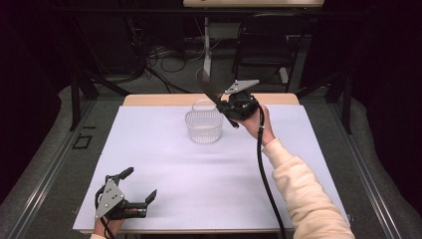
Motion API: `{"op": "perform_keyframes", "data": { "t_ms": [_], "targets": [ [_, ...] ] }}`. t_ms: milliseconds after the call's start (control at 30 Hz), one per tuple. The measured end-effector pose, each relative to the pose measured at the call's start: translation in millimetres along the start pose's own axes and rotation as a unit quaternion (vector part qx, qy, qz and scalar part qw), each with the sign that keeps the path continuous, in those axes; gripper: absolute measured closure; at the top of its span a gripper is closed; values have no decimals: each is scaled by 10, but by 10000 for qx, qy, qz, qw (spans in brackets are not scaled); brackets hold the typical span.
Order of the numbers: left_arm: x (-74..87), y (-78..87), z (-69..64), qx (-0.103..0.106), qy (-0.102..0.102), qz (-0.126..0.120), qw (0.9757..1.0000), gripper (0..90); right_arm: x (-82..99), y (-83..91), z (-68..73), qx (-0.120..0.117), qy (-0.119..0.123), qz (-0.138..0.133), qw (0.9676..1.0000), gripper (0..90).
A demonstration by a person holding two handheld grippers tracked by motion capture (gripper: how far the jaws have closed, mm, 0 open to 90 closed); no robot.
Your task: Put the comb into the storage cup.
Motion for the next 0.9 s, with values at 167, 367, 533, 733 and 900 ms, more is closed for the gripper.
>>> {"op": "perform_keyframes", "data": {
  "t_ms": [167,367,533,733,900],
  "targets": [
    [1,1,2,3,-3,8,10000,4,-17,-16,-12,46,7,-28,10000,723],
    [0,2,2,-2,-8,-4,10000,4,-27,-43,-20,43,5,-29,10000,723],
    [0,1,1,1,-9,-1,10000,4,-48,-60,-28,65,12,-62,10000,723],
    [0,3,2,3,-8,-10,10000,4,-68,-87,-36,77,33,-128,9999,723],
    [0,4,2,5,-8,-10,10000,3,-85,-119,-38,98,48,-167,9998,723]
  ]
}}
Point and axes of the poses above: each handheld gripper's, and its own axes: y roughly backward along the jaws, x roughly out of its underside, z roughly to its left, the point moved 2 cm from there along -y, roughly forward along the jaws, and after that the axes turned 13 degrees about x, right-handed, at the moved point
